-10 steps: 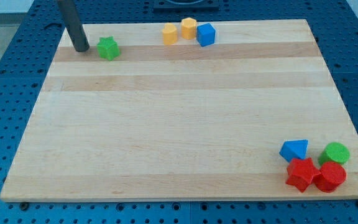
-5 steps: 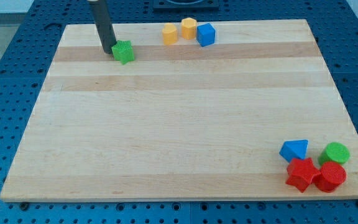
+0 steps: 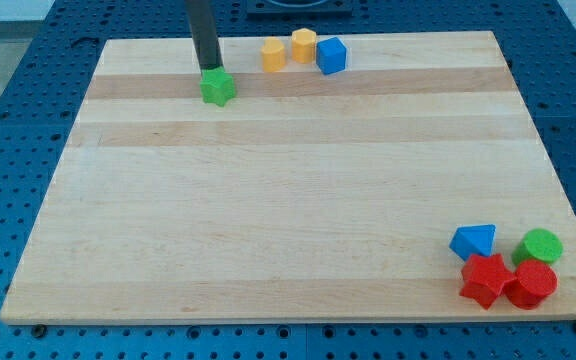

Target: Move the green star to the center

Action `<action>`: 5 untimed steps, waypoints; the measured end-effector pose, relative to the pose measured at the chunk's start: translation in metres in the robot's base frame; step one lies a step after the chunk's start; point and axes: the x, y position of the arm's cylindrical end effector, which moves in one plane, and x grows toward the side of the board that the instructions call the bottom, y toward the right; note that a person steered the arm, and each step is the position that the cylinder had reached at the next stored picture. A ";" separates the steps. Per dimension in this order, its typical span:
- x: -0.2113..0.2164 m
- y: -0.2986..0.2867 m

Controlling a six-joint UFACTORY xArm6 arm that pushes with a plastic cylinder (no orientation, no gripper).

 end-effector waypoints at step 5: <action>0.027 0.002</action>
